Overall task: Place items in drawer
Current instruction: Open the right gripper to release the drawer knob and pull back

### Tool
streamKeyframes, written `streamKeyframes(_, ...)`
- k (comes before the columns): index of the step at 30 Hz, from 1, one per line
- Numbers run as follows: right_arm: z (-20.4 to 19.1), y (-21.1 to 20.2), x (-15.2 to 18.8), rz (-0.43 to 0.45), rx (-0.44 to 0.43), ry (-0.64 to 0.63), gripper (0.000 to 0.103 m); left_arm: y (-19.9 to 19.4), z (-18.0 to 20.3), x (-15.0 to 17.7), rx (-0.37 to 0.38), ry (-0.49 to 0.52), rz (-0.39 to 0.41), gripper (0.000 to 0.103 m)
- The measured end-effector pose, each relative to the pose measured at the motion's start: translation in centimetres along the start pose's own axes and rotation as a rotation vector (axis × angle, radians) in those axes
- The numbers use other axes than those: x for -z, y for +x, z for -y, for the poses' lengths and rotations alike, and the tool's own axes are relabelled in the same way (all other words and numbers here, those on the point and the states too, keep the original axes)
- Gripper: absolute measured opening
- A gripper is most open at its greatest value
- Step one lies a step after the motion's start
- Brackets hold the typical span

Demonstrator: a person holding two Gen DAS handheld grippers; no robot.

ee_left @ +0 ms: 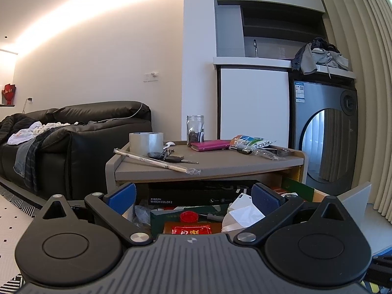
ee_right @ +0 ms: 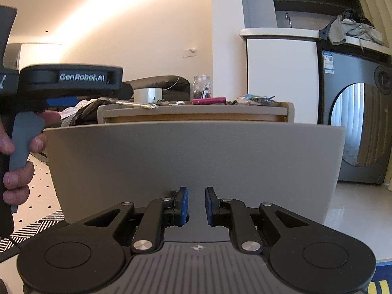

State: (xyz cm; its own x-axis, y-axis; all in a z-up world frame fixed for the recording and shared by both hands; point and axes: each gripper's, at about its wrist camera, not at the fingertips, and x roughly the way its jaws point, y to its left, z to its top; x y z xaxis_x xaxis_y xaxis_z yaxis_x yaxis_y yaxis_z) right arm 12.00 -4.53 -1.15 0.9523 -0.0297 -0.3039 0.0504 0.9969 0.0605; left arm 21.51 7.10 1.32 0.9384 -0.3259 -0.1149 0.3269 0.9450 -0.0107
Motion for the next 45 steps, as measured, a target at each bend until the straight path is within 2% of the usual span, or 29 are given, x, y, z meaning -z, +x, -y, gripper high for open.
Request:
streamKeyframes(13,1.1,-1.5,-1.4,0.081,0.013,0.007,0.023,0.3,0.2,0.1,0.003,0.003,-0.007,0.103)
streamKeyframes(22,1.5,-1.8,-2.4,0.116,0.026,-0.005,0.035,0.6,0.2,0.2,0.008,0.004,-0.009,0.103)
streamKeyframes(29,1.6,-1.9,-3.4,0.159,0.037,-0.021,0.050,0.9,0.1,0.2,0.009,0.000,-0.010,0.103)
streamKeyframes(34,1.7,-1.9,-4.3,0.188,0.041,-0.034,0.051,1.2,0.2,0.3,0.012,0.003,-0.012,0.103)
streamKeyframes(38,1.7,-1.9,-4.6,0.207,0.047,-0.032,0.061,0.7,0.3,0.3,0.012,0.005,-0.011,0.103)
streamKeyframes(42,1.7,-1.8,-4.8,0.214,0.047,-0.035,0.062,0.8,0.2,0.3,0.010,0.003,-0.012,0.103)
streamKeyframes(45,1.7,-1.7,-4.9,0.220,0.056,-0.031,0.069,0.9,0.2,0.4,0.009,0.002,-0.013,0.103)
